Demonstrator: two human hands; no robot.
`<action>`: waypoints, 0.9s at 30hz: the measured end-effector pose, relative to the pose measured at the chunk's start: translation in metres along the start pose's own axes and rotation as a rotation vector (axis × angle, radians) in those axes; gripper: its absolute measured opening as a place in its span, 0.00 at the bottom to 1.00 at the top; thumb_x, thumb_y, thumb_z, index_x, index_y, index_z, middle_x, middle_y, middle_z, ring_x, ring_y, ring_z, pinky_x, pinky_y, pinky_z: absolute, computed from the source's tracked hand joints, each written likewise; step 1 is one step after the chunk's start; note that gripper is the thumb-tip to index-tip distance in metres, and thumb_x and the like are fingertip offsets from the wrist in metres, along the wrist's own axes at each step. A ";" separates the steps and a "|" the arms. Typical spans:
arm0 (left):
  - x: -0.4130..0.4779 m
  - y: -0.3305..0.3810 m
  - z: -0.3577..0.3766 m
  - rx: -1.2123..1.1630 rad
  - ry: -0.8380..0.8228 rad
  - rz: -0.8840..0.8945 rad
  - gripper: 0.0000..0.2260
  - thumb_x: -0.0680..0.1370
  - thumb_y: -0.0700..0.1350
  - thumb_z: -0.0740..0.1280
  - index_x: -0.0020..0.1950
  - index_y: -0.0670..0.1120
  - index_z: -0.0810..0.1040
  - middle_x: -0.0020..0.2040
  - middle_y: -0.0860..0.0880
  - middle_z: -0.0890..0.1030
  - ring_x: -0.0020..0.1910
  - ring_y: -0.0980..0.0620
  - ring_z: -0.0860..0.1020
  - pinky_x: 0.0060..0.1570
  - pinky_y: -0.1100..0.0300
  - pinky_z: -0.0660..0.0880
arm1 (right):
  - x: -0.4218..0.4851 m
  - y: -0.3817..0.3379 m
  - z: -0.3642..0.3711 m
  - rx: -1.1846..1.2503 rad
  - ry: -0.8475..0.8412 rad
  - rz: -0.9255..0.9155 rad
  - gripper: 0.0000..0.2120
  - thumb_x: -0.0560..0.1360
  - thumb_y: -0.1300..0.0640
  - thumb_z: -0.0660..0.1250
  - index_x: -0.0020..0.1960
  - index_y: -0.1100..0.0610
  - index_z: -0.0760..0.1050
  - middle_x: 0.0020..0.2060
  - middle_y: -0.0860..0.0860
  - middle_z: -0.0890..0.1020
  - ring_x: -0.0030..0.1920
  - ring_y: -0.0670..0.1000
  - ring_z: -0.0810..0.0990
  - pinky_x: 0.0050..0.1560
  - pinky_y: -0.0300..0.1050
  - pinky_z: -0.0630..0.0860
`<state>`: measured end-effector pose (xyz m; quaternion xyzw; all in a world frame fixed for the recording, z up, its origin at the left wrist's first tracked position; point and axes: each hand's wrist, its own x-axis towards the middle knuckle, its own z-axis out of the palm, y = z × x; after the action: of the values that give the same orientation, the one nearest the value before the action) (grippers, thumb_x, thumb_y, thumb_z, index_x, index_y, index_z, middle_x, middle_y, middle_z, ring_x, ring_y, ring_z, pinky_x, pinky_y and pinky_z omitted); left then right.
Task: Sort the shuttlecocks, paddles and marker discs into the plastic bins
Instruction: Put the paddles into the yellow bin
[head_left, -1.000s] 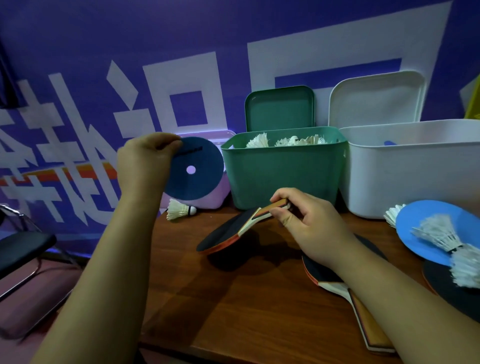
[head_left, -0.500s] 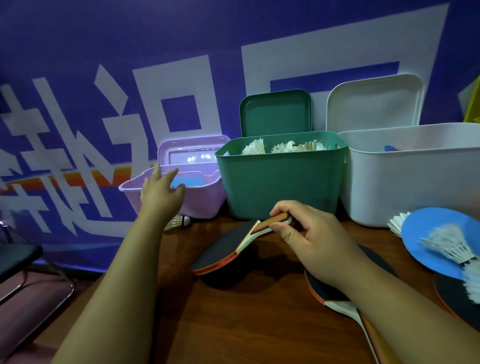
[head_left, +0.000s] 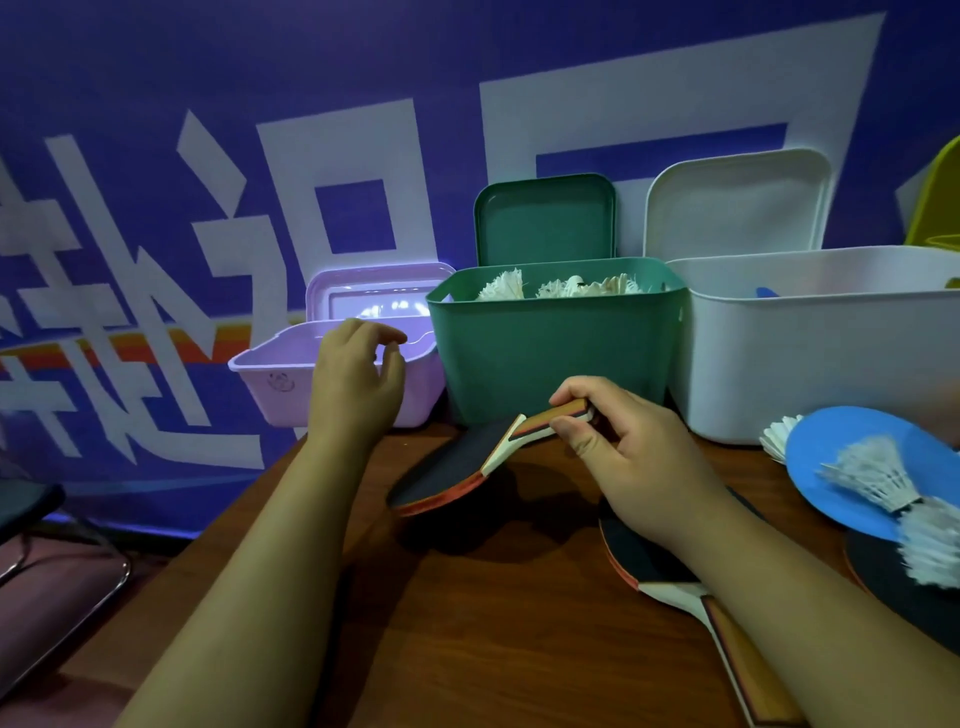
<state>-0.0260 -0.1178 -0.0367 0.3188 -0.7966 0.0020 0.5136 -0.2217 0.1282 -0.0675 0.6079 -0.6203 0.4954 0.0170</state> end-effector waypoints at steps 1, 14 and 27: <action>0.001 0.012 -0.004 -0.043 -0.008 -0.008 0.08 0.81 0.42 0.66 0.54 0.49 0.84 0.51 0.54 0.80 0.49 0.52 0.77 0.49 0.63 0.74 | 0.000 -0.001 -0.002 0.008 0.030 0.009 0.07 0.84 0.46 0.66 0.61 0.42 0.77 0.47 0.42 0.82 0.50 0.44 0.81 0.46 0.38 0.76; 0.022 0.117 -0.038 -0.353 -0.398 -0.565 0.08 0.78 0.45 0.66 0.45 0.42 0.83 0.42 0.40 0.85 0.42 0.40 0.84 0.48 0.44 0.84 | 0.009 -0.031 -0.069 -0.043 0.410 -0.019 0.08 0.84 0.48 0.67 0.62 0.48 0.79 0.49 0.43 0.84 0.50 0.43 0.81 0.47 0.29 0.73; 0.038 0.286 0.028 -0.783 -0.556 -0.373 0.08 0.83 0.38 0.63 0.53 0.43 0.83 0.48 0.41 0.83 0.37 0.45 0.84 0.41 0.53 0.85 | -0.062 -0.041 -0.195 0.015 0.645 0.143 0.11 0.81 0.49 0.70 0.63 0.42 0.77 0.48 0.46 0.86 0.50 0.50 0.86 0.51 0.58 0.85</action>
<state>-0.2052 0.0811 0.0738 0.2279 -0.7736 -0.4729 0.3550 -0.2875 0.3068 0.0172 0.3747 -0.6205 0.6668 0.1731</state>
